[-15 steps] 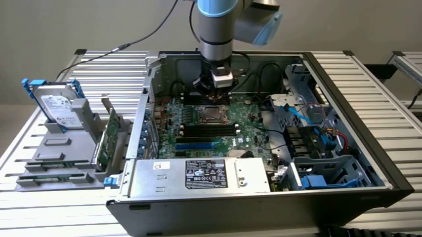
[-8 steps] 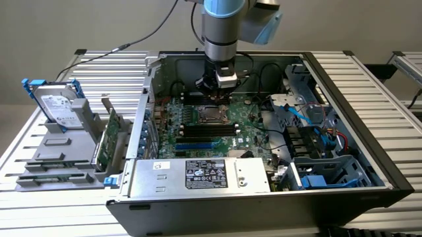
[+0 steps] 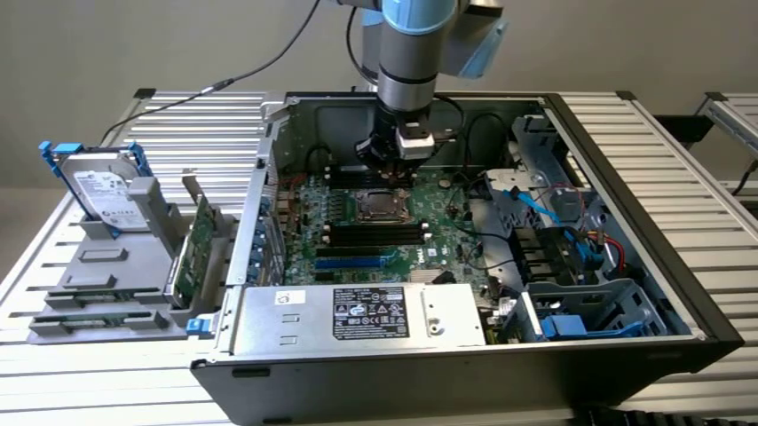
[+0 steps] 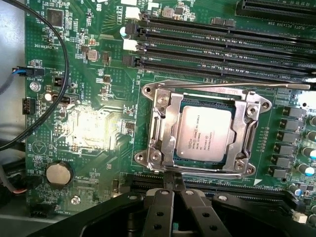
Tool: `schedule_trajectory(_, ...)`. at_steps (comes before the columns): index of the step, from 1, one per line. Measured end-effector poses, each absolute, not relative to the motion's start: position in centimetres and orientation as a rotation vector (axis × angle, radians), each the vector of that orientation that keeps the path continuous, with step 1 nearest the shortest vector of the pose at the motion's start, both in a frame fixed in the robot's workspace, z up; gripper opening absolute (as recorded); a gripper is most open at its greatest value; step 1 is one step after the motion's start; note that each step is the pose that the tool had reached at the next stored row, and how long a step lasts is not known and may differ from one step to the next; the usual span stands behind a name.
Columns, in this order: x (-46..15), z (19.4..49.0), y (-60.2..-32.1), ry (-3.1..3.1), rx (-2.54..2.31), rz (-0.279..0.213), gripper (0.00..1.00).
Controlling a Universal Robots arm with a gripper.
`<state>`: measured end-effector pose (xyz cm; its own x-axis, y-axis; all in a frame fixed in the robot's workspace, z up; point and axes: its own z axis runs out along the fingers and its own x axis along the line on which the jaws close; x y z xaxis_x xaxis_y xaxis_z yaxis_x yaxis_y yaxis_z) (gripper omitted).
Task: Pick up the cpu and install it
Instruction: 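Install the second cpu locking lever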
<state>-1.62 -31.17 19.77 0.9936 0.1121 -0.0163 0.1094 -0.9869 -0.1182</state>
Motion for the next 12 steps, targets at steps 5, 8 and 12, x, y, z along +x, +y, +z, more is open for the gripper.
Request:
schedule_trajectory(5, -1.32, 19.75, -31.43, -0.165, -2.998, 0.069, 0.11)
schedule_trajectory(8, -1.27, 19.81, -31.48, -0.164, -2.994, 0.080, 0.11)
schedule_trajectory(12, -1.26, 20.68, -31.48, -0.164, -2.993, 0.081, 0.11)
